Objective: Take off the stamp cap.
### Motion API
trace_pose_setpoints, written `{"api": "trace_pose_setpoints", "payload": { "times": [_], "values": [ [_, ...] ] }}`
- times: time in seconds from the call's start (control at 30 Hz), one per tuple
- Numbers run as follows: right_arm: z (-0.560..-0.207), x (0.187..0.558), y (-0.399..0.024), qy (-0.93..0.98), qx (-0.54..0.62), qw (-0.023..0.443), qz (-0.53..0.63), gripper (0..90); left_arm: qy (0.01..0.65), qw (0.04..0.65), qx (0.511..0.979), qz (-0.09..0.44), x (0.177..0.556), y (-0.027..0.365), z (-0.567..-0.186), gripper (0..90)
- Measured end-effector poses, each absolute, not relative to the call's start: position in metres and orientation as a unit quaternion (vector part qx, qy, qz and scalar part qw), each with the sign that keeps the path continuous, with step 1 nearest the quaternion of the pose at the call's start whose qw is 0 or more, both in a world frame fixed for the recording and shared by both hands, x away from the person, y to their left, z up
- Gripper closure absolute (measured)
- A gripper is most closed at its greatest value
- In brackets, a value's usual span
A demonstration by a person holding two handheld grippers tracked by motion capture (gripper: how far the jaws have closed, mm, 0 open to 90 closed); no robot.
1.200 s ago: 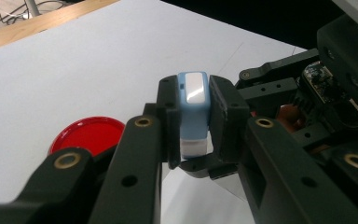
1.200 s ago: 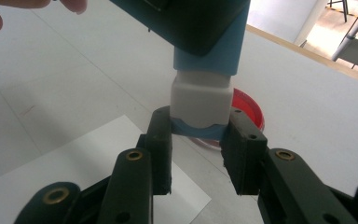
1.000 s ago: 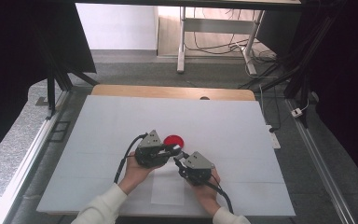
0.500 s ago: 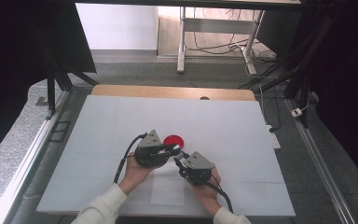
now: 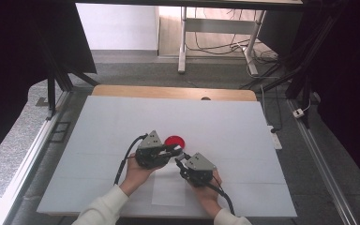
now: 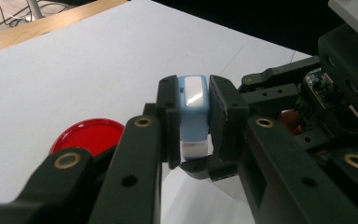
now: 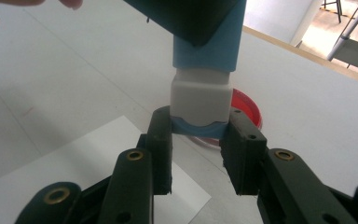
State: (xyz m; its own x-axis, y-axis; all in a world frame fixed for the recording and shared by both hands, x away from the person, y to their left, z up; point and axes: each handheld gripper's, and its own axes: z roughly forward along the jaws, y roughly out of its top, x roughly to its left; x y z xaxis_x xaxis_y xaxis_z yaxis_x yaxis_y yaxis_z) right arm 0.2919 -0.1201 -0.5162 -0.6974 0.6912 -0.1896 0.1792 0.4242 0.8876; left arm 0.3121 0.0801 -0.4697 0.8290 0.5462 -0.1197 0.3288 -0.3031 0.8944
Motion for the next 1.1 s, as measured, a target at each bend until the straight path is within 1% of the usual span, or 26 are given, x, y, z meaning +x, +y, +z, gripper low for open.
{"api": "trace_pose_setpoints", "payload": {
  "times": [0.1, 0.33, 0.57, 0.7, 0.87, 0.93, 1.0, 1.1],
  "values": [
    [-0.515, 0.2929, -0.1208, 0.805, 0.258, 0.287, 0.451, 65.3, 0.276, 0.526, 0.799, 0.098, 0.3128, 0.0808, -0.4698, 74.8],
    [-0.5159, 0.2931, -0.121, 0.802, 0.272, 0.269, 0.458, 65.3, 0.278, 0.528, 0.796, 0.1, 0.3127, 0.0826, -0.4689, 74.7],
    [-0.5181, 0.293, -0.1202, 0.803, 0.277, 0.266, 0.455, 65.2, 0.277, 0.527, 0.797, 0.097, 0.3121, 0.0799, -0.4719, 75.6],
    [-0.5199, 0.2933, -0.1199, 0.809, 0.273, 0.272, 0.443, 65.3, 0.274, 0.519, 0.805, 0.088, 0.3145, 0.0789, -0.4732, 75.5],
    [-0.5209, 0.2924, -0.1188, 0.811, 0.266, 0.279, 0.441, 65.3, 0.278, 0.519, 0.806, 0.06, 0.3178, 0.0782, -0.4754, 72.8],
    [-0.5192, 0.291, -0.1181, 0.81, 0.258, 0.286, 0.443, 65.3, 0.278, 0.516, 0.808, 0.063, 0.3179, 0.0762, -0.4769, 72.3],
    [-0.5188, 0.2908, -0.118, 0.81, 0.259, 0.285, 0.442, 65.3, 0.281, 0.513, 0.808, 0.071, 0.3174, 0.0758, -0.4767, 74.0],
    [-0.5189, 0.291, -0.1183, 0.811, 0.259, 0.285, 0.441, 65.3, 0.282, 0.513, 0.808, 0.069, 0.3181, 0.0772, -0.4769, 75.1]
  ]
}}
